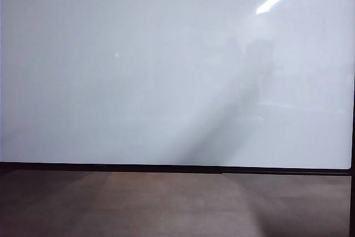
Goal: Reach to the right to find the marker pen, pick it up, and write the number 17 on the whiteboard.
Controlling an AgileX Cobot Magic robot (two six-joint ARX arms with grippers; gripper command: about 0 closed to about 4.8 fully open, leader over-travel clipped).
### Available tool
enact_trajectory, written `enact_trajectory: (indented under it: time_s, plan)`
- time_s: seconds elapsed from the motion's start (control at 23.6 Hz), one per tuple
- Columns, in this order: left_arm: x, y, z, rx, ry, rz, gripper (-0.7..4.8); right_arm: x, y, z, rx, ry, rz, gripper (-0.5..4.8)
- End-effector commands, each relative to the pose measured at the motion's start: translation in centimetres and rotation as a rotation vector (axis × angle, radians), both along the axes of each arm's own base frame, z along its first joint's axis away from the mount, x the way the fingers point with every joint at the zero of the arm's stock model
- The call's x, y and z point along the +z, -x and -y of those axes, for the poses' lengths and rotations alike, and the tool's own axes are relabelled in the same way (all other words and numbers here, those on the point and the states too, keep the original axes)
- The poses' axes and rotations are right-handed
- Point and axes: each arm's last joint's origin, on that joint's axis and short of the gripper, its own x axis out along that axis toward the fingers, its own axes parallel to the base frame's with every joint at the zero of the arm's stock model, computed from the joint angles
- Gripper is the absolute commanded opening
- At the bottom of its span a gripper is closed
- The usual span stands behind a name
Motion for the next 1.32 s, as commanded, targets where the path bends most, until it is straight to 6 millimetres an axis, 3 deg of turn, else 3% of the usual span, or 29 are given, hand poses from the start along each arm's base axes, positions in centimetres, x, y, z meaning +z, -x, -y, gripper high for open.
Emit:
enact_trajectory:
  time_s: [0.04,0.47,1.32]
  plan:
    - [0.1,0.0,0.0,-0.002,-0.001,0.007,-0.05,-1.6,0.7,0.4,-0.031,-0.025,0.053,-0.05]
    - [0.1,0.0,0.0,-0.002,-0.001,0.007,-0.05,-5.3,1.1,0.5,-0.032,-0.06,0.07,-0.05]
    - [0.0,0.0,0.0,-0.001,-0.002,0.0,-0.05,-5.2,1.2,1.0,0.04,-0.032,0.081,-0.05]
